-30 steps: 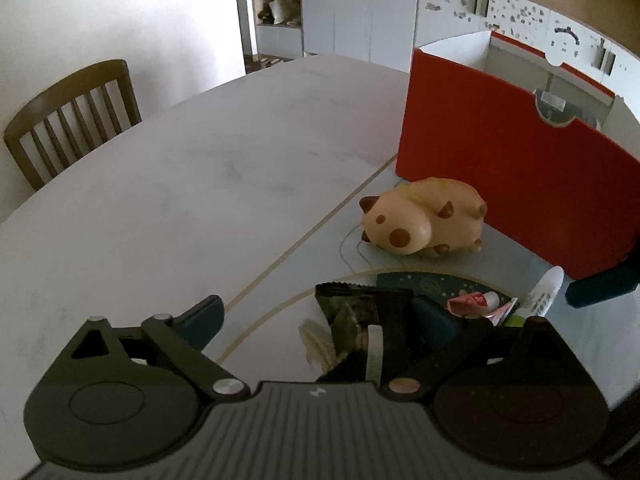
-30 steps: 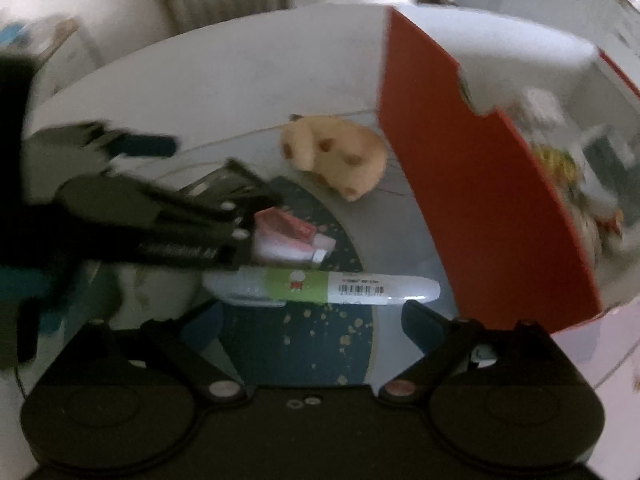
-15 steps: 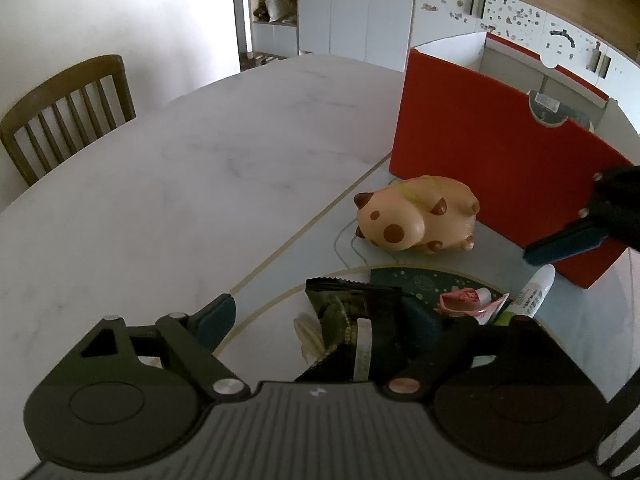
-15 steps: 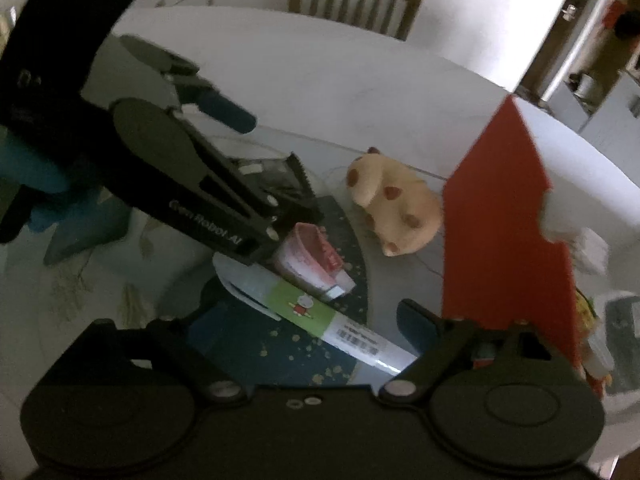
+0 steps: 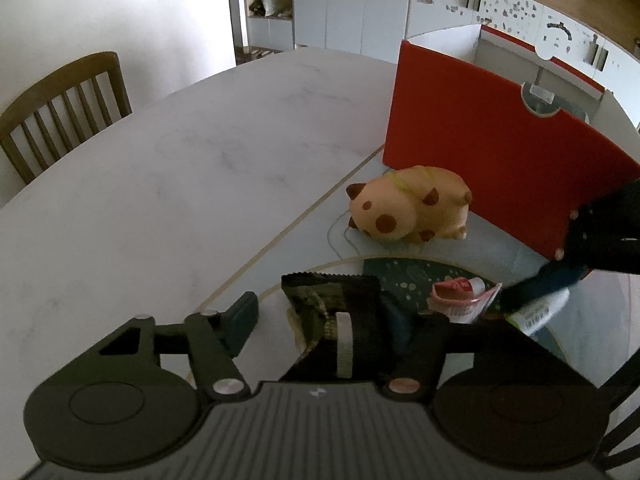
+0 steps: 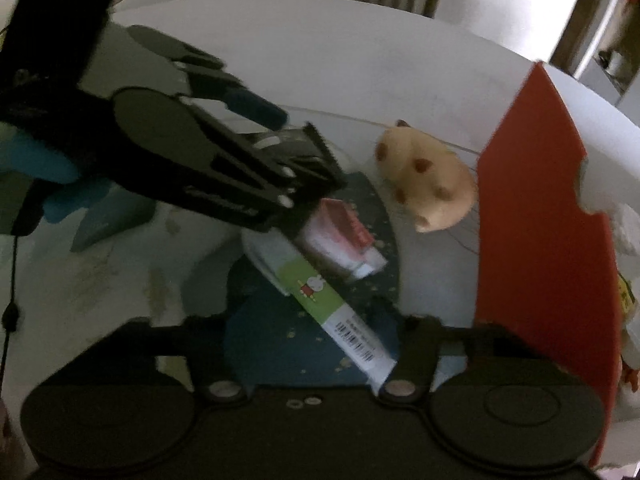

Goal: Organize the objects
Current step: 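Grasp the black snack packet with the left tool while the right tool grasps the tube, then carry the black packet in the left tool while the right tool carries the tube over the box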

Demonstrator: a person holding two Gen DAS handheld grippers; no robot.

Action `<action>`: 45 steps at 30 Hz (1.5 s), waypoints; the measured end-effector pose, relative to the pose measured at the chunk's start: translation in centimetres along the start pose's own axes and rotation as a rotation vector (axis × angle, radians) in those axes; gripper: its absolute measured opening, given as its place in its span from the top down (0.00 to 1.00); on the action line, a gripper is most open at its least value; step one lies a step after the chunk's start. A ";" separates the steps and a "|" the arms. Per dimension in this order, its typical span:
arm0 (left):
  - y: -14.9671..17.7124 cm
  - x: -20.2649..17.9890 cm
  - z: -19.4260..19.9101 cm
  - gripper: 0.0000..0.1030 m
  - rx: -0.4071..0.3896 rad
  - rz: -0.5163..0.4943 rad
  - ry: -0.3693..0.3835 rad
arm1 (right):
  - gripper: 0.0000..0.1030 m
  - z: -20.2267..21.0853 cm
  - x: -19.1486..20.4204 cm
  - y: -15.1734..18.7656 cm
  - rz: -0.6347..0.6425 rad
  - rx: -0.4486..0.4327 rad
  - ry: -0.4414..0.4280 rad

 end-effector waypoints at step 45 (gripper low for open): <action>-4.8 -11.3 14.4 0.65 -0.145 0.283 -0.042 | 0.84 17.3 -7.5 3.4 -0.375 -0.315 0.053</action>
Point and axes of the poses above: each gripper's, at about its wrist camera, not at the fingertips, and z roughly against the way its jaws point, x to its left, y to its underside, the point moved 4 cm from there along -z, roughly the way its jaws point, and after that the axes turned 8 degrees about -x, right-handed, at the moved point
